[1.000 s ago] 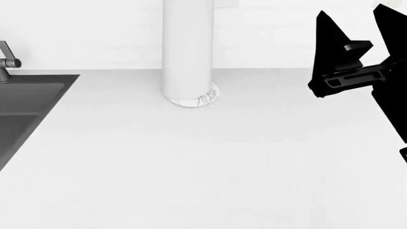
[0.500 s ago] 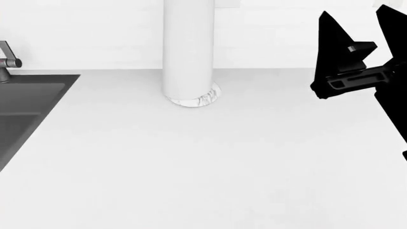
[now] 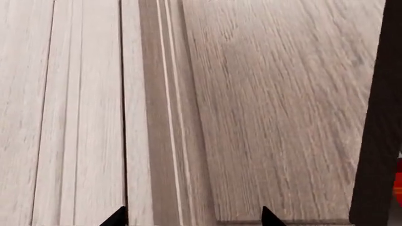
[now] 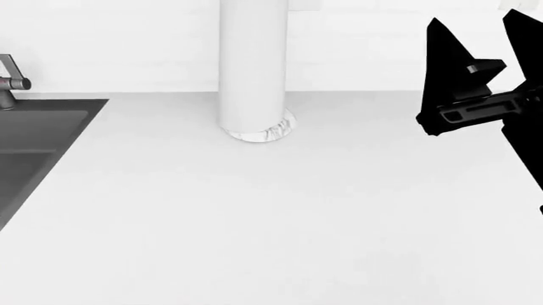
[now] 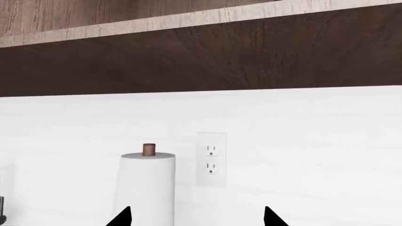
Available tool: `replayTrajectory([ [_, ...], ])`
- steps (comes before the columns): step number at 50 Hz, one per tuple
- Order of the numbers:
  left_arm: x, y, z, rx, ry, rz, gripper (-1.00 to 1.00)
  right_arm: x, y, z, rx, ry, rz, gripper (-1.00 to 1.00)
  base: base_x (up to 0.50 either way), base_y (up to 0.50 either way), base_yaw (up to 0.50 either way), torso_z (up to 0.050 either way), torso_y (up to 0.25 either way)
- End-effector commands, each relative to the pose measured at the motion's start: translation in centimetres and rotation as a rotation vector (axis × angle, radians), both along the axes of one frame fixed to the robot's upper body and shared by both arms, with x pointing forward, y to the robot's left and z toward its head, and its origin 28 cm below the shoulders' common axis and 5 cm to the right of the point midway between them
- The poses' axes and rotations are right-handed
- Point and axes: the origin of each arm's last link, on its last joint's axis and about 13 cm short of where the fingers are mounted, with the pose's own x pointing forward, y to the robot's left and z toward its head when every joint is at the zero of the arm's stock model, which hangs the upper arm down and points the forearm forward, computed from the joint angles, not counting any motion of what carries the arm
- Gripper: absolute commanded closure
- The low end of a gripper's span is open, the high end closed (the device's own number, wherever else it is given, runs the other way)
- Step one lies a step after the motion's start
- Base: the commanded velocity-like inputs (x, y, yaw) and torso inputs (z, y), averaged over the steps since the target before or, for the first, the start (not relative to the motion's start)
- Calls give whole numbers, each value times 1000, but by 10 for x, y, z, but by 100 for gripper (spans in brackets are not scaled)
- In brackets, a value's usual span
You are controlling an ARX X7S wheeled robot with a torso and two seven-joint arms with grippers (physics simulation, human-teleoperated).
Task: Pick and place the shaker into the drawer. Then close the cabinet.
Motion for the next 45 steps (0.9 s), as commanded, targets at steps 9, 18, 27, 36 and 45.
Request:
replayTrajectory([
  [9,11,-48,-16,136,64,-261,-100,-3,-1,-1,-1,3,1,-100,0,0,0,1,0],
  [18,7,-58,-17,153,64,-291,-100,-3,-1,-1,0,4,2,-100,0,0,0,0,0],
  [27,1,-70,-15,166,64,-328,-100,-6,-2,0,-1,0,0,-100,0,0,0,1,0],
  [36,-11,-82,-14,167,70,-405,-100,-6,-2,0,1,0,1,-100,0,0,0,1,0],
  [45,-28,-90,-10,151,95,-529,-100,-6,-2,0,1,-2,3,-100,0,0,0,0,0],
])
